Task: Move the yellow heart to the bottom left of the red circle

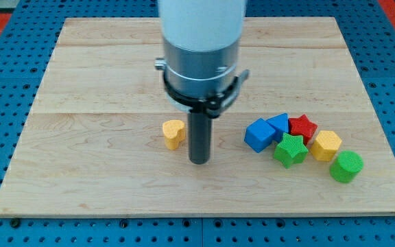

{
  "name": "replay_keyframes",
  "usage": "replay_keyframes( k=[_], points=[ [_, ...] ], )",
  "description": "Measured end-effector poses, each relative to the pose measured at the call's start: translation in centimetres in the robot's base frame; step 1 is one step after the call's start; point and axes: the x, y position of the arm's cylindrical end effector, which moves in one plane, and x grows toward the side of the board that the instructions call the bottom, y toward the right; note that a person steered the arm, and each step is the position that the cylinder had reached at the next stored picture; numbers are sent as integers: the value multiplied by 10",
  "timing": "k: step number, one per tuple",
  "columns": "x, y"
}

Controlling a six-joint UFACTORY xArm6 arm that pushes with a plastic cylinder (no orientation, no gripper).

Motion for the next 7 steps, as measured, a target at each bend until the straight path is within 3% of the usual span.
replay_keyframes(
  k=[2, 3, 4, 5, 6, 7],
  points=[
    [-102, -23],
    [-76, -23],
    [-24, -23],
    [-11, -43],
    [-36, -64],
    [-56, -32]
  ],
)
